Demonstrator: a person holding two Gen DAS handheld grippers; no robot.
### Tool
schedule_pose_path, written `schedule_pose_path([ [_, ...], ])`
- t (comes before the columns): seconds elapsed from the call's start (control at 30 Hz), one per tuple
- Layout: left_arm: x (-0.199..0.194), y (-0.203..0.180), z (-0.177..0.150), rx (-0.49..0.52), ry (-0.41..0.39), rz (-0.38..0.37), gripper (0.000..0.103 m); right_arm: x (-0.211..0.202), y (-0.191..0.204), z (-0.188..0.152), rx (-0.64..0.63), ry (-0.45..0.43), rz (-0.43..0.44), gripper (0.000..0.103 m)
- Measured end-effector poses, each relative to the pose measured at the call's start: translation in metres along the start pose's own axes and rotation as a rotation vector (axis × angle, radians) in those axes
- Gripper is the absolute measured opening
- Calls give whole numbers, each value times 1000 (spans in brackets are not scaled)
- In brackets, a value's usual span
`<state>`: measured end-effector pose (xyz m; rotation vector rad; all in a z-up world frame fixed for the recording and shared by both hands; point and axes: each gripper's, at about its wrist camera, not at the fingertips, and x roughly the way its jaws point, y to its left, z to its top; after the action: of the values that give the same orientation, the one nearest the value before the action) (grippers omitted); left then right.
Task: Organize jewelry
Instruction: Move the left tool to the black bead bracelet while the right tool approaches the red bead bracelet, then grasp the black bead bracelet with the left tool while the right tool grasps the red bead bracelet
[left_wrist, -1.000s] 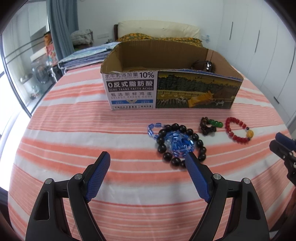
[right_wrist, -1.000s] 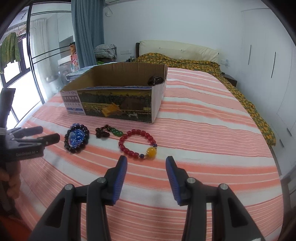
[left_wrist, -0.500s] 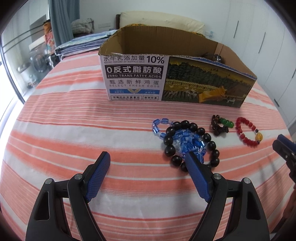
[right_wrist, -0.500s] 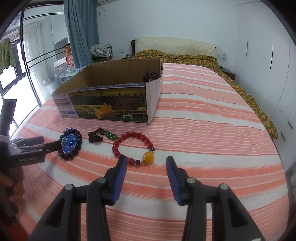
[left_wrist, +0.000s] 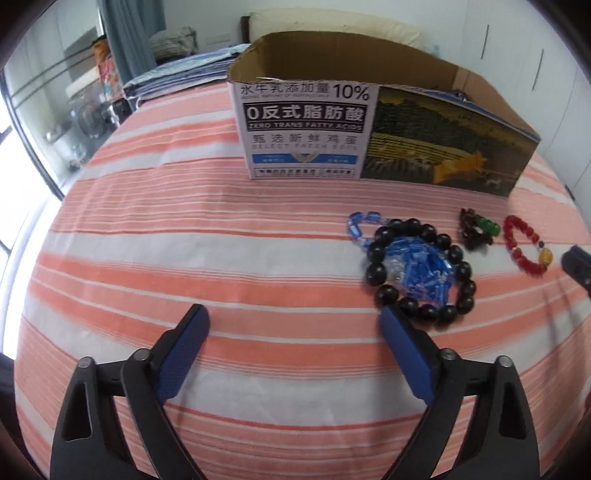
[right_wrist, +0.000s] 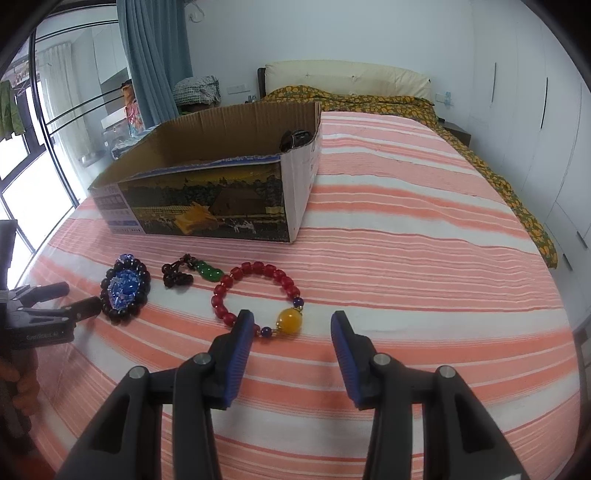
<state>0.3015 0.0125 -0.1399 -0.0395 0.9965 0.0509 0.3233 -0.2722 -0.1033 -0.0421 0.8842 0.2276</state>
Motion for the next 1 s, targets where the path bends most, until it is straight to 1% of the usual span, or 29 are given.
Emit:
schedule_pose_path([
  [0.03, -1, 0, 0, -6, 4, -9, 92, 1, 0, 1, 3, 1, -1, 44],
  [0.13, -6, 4, 3, -50, -3, -77, 92, 3, 1, 4, 17, 2, 2, 44],
  [0.2, -8, 8, 5, -77, -16, -95, 92, 5, 3, 7, 14, 2, -1, 44],
  [0.33, 1, 7, 11, -91, -5, -71, 92, 7, 6, 11, 16, 6, 2, 44],
  [0.43, 8, -2, 16, -36, -13, -7, 93, 8, 10, 12, 1, 18, -1, 44],
  [0.57, 13, -3, 20, -20, -10, 22, 92, 13, 9, 10, -3, 47, -14, 44],
  [0.63, 10, -4, 18, -10, -6, 16, 87, 12, 5, 7, 7, 49, -19, 44],
  [0.7, 5, -2, 16, 12, -4, 8, 72, 10, 0, 4, 20, 51, -27, 44],
  [0.73, 2, 1, 14, 14, 0, 4, 68, 10, -1, 3, 25, 51, -28, 44],
  [0.8, -3, 6, 10, 8, 6, 1, 51, 9, -4, 2, 37, 54, -25, 44],
  [0.83, -6, 7, 7, 5, 10, -3, 45, 10, -5, 2, 41, 57, -20, 44],
  [0.9, -9, 7, 4, 4, 12, -21, 26, 13, -5, 3, 46, 67, -8, 44],
  [0.93, -11, 6, 1, 6, 10, -43, 21, 16, -4, 4, 46, 72, -2, 44],
  [0.97, -10, 6, 1, 11, 9, -61, 12, 19, -3, 6, 47, 80, 6, 44],
  [1.0, -11, 5, 0, 17, 10, -66, 12, 22, -1, 7, 48, 89, 14, 44],
])
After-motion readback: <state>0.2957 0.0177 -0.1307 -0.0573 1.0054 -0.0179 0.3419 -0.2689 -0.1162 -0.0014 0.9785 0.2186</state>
